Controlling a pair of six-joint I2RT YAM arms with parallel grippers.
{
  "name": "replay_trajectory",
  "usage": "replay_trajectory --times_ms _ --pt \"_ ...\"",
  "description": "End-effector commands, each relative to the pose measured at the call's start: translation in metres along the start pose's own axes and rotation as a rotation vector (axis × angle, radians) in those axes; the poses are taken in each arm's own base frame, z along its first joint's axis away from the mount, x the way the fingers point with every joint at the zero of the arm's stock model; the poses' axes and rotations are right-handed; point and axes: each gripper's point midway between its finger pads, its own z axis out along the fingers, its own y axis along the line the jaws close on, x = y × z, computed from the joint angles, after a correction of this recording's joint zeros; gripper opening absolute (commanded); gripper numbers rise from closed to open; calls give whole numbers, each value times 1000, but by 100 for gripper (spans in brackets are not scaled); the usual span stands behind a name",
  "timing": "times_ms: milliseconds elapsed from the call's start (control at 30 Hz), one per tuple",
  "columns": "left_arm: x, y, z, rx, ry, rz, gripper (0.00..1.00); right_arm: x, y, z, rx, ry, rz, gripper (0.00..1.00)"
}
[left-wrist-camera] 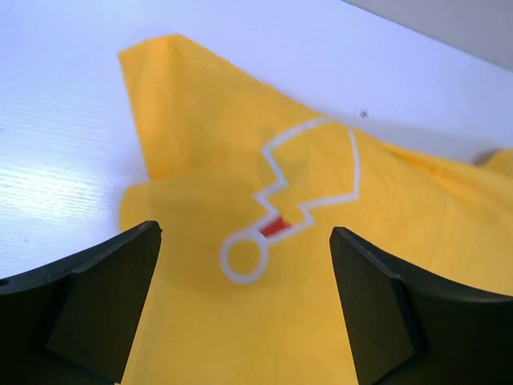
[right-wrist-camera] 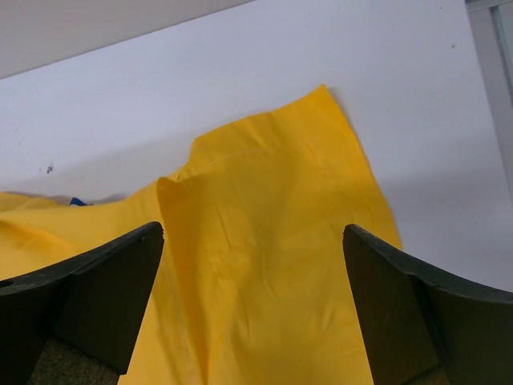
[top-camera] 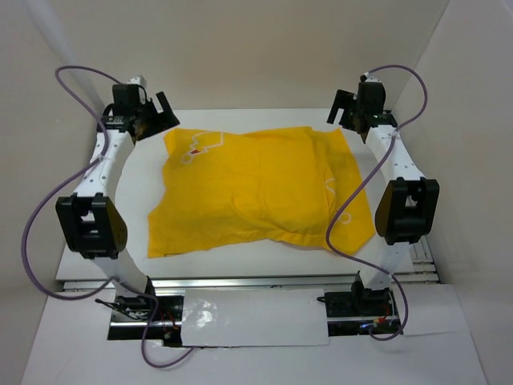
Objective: Put the pillow into the pillowcase
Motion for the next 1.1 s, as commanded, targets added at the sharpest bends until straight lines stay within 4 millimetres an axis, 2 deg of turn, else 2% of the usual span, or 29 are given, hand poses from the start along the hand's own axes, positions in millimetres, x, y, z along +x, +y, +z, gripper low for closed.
replay_trajectory --times_ms 0,33,67,100,133,167,200,233,267,333,367,400,467,500,533,567,633,667,700,800,833,867,933,1000,1033,1067 --pt "-12 37 34 -81 54 -96 100 -29 -2 -10 40 -71 -7 100" --pt "-1 49 63 -96 104 -121 100 -35 -7 -11 55 -86 8 100" --pt "-1 53 74 -88 124 -132 100 -35 -7 -6 55 -88 8 100" --pt "-21 48 79 -76 97 -118 100 -36 -12 -3 63 -88 13 100" --pt "-4 65 107 -129 152 -127 100 -47 -9 -6 56 -112 14 100" --pt "-4 67 118 -158 161 -121 100 -47 -16 0 74 -111 18 100" --pt "-20 63 120 -185 128 -105 100 -44 -20 6 98 -100 27 100" --pt "-19 65 129 -190 136 -115 100 -52 -20 6 102 -118 29 100" --pt "-5 74 150 -203 167 -119 100 -54 -25 9 110 -119 33 100" --pt "-9 73 161 -200 152 -151 100 -49 -28 21 129 -103 33 100" --pt "-6 79 168 -221 150 -168 100 -61 -34 21 144 -129 40 100" --pt "4 80 179 -234 159 -179 100 -53 -36 32 150 -105 47 100" --pt "5 82 190 -239 136 -219 100 -59 -37 36 161 -114 48 100" --pt "8 76 195 -232 139 -223 100 -54 -44 45 173 -99 42 100" --pt "13 81 204 -248 141 -233 100 -49 -46 50 177 -87 42 100" --pt "13 78 211 -250 128 -233 100 -53 -45 49 174 -96 42 100" --pt "14 74 220 -250 116 -246 100 -43 -48 61 178 -81 41 100" --pt "28 79 229 -284 132 -236 100 -39 -53 62 179 -72 45 100" --pt "31 74 232 -278 134 -230 100 -37 -53 67 179 -71 54 100" --pt "49 83 246 -309 154 -210 100 -27 -59 77 182 -44 58 100" --pt "56 80 247 -320 172 -201 100 -18 -62 81 188 -21 57 100" --pt "62 82 249 -315 187 -190 100 -23 -67 80 195 -31 63 100" --pt "82 86 253 -320 243 -194 100 -11 -69 90 193 -3 62 100" --pt "87 74 253 -241 284 -172 89 2 -64 102 158 30 83 100" --pt "94 66 253 -189 319 -168 44 6 -60 106 130 40 84 100" --pt "98 64 256 -162 322 -163 4 14 -56 111 105 62 95 100"
